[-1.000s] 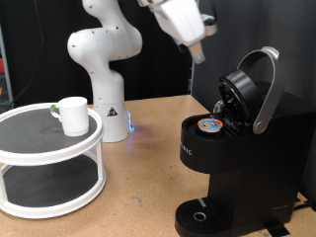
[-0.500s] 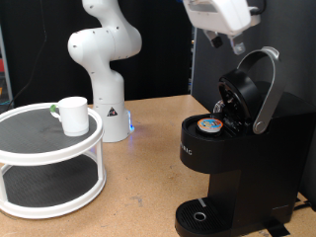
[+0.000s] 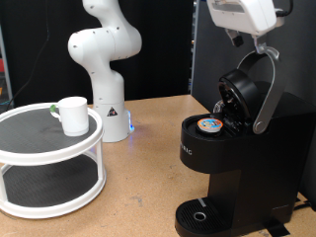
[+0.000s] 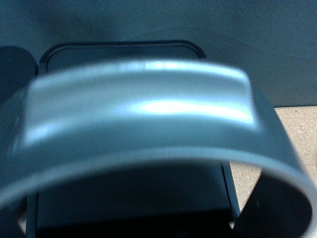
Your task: Make a cup of coffee with the keurig machine
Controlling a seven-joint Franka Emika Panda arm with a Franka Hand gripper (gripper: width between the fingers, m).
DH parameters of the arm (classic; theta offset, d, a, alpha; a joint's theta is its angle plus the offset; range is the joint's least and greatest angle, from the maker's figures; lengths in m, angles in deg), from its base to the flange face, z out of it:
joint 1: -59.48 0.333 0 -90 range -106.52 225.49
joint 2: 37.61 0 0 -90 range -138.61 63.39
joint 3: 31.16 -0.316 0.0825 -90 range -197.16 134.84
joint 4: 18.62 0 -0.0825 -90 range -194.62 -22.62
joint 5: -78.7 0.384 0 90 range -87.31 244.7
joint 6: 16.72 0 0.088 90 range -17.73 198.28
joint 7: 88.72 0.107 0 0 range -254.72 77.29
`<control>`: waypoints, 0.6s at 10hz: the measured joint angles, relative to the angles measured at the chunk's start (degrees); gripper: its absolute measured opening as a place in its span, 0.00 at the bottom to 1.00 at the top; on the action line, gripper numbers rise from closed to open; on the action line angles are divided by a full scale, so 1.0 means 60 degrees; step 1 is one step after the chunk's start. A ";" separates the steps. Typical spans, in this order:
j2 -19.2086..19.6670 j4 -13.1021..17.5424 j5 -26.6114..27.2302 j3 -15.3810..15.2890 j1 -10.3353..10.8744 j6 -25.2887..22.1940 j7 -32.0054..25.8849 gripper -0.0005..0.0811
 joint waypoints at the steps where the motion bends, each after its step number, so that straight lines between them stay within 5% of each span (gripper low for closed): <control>1: 0.0061 0.0058 -0.0010 -0.0133 0.0002 0.0101 0.0168 0.99; 2: 0.0129 0.0147 -0.0012 -0.0261 0.0005 0.0186 0.0315 0.83; 3: 0.0201 0.0245 -0.0012 -0.0365 0.0005 0.0237 0.0443 0.83; 5: 0.0283 0.0417 -0.0012 -0.0514 0.0006 0.0262 0.0602 0.50; 6: 0.0300 0.0466 -0.0015 -0.0573 0.0005 0.0282 0.0668 0.50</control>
